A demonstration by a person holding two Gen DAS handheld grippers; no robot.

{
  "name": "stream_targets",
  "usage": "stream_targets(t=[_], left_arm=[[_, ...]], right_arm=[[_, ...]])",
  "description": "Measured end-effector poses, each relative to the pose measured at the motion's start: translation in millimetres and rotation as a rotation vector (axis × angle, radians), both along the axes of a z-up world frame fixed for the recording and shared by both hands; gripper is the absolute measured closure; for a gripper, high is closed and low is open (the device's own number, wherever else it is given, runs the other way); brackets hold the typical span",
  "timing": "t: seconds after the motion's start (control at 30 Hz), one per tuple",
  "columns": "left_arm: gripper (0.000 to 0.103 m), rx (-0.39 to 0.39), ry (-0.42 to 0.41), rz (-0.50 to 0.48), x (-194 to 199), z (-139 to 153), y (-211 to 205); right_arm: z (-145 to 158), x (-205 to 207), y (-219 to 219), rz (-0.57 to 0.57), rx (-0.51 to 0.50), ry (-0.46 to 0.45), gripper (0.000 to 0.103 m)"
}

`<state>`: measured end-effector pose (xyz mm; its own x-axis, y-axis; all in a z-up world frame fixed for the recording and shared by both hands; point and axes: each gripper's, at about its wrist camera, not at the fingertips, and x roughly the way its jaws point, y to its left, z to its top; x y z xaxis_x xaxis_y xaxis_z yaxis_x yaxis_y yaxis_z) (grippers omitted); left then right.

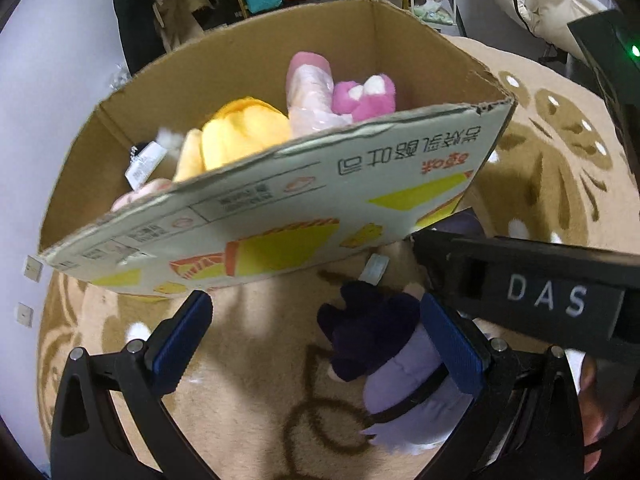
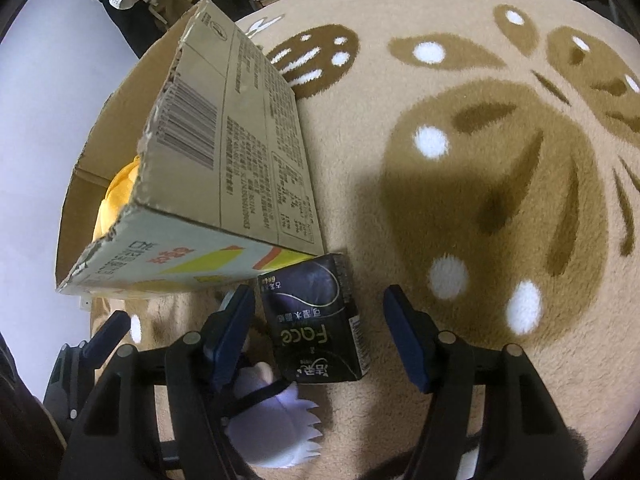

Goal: Organize soft objects
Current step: 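Grasp purple-white plush with left gripper while right gripper grasps black Face box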

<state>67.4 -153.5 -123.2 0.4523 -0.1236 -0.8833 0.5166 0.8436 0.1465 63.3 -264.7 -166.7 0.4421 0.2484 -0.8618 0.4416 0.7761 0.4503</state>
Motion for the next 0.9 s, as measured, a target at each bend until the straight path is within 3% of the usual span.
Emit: stream_targets(t=[0.17, 0.27, 0.47, 0.8, 0.9], left_arm=[[0.000, -0.123, 0.151, 0.016, 7, -5, 4], [0.000, -0.145, 0.189, 0.035, 9, -8, 7], [0.000, -0.166, 0.234, 0.054, 8, -17, 10], [0.001, -0.195, 0.293, 0.052, 1, -24, 16], [0.010, -0.198, 0.277, 0.028, -2, -18, 4]], right_arm=[[-4, 1, 5, 0.005, -0.006, 0.005, 0.032], [-5, 2, 6, 0.008, -0.004, 0.006, 0.032], [-6, 4, 10, 0.016, -0.012, 0.017, 0.033], [-9, -1, 9, 0.009, -0.017, 0.027, 0.051], [-8, -2, 5, 0.009, -0.005, 0.022, 0.053]])
